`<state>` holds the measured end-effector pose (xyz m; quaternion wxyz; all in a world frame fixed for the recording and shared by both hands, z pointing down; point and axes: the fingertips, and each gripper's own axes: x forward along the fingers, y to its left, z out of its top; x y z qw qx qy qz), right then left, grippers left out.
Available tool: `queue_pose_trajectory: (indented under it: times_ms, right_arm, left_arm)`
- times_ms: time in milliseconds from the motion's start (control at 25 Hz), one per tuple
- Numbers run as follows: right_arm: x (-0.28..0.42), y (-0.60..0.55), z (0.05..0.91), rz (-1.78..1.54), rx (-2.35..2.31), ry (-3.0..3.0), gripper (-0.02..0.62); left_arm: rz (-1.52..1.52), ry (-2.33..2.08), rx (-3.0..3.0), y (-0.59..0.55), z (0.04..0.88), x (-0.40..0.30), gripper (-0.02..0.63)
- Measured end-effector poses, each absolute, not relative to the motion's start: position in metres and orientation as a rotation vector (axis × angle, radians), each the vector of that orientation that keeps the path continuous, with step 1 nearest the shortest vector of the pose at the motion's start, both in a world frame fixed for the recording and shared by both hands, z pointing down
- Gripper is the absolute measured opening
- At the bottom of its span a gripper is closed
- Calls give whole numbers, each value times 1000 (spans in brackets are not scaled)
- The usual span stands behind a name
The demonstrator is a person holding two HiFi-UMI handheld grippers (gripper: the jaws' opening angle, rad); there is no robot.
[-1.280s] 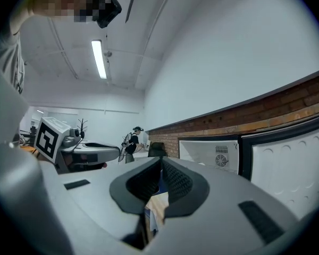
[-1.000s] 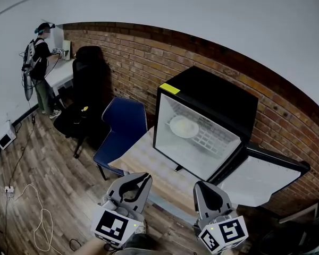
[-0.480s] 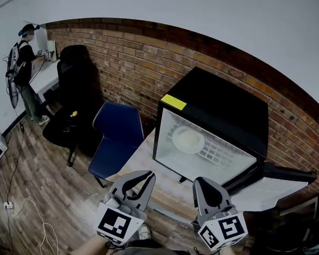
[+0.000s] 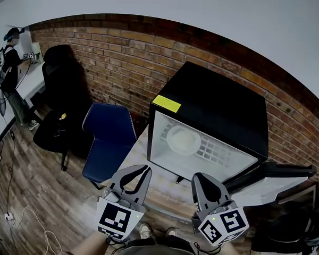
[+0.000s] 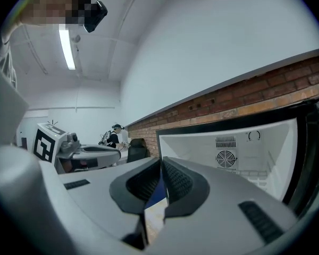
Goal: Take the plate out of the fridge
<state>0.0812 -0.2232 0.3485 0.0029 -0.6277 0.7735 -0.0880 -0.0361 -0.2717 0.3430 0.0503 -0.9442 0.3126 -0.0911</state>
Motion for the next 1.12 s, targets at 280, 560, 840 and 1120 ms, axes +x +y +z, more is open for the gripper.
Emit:
queue_pose_trajectory:
  times_ms: [280,560,840,1120]
  right_arm:
    - [88,-234,349,-288,-1936,2426,34]
    - [94,-246,360,-409,-1834,2377,34]
    - [115,-272,374,-634,-1727,2198,61]
    - [137,-290,395,-747,-1740,2115,147]
  left_arm:
    - [-250,944,-2906,-282,344,-25,26]
    - [-271,1048,-2946,-298,359,-11,28]
    - [-201,1089,-3104,-321,365,10,28]
    - [-73,1099,-3334,-343,380,32,29]
